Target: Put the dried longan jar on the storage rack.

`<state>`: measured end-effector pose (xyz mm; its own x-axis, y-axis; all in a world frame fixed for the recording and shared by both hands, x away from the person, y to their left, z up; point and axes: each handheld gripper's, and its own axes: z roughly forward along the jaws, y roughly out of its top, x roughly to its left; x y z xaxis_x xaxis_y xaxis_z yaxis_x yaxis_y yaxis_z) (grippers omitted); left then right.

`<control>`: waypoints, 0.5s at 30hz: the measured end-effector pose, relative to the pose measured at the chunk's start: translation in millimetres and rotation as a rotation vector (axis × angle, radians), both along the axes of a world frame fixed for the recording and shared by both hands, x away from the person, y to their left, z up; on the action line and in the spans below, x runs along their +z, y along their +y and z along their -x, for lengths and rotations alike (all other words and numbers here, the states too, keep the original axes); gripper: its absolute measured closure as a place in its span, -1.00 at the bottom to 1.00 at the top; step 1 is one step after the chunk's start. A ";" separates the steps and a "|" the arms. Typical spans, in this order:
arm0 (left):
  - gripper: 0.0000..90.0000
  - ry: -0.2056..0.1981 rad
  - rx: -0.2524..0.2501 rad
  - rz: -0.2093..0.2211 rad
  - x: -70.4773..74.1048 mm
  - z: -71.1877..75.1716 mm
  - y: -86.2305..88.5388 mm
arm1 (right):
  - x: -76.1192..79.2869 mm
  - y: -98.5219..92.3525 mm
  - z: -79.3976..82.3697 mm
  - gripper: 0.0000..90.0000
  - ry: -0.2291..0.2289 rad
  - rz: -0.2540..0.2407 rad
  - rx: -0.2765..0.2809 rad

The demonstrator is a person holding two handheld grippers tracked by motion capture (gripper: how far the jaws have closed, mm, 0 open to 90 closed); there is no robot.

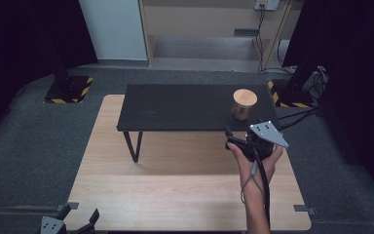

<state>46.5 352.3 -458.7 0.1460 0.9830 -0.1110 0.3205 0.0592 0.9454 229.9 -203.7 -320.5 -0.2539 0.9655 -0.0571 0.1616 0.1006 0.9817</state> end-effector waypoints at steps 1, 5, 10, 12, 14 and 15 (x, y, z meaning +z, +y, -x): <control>-0.96 0.000 -0.001 -0.001 0.1 -0.1 -0.2 | -2.0 0.2 3.6 -0.99 -0.001 0.001 0.000; -0.96 0.001 -0.007 0.000 0.1 -0.6 -0.7 | -13.1 0.8 19.5 -0.99 -0.005 0.000 -0.001; -0.96 0.000 -0.012 -0.002 0.2 -1.8 -1.0 | -29.6 0.5 39.4 -0.99 -0.004 0.001 0.013; -0.96 0.000 -0.012 -0.002 0.0 -2.3 -1.5 | -37.4 -0.3 47.8 -0.99 -0.002 -0.005 0.020; -0.96 0.001 -0.013 -0.004 0.2 -3.0 -1.7 | -45.5 -1.3 56.4 -0.99 -0.003 -0.010 0.029; -0.96 0.001 -0.015 -0.005 0.2 -3.6 -1.8 | -49.7 -1.8 60.8 -0.99 -0.005 -0.014 0.034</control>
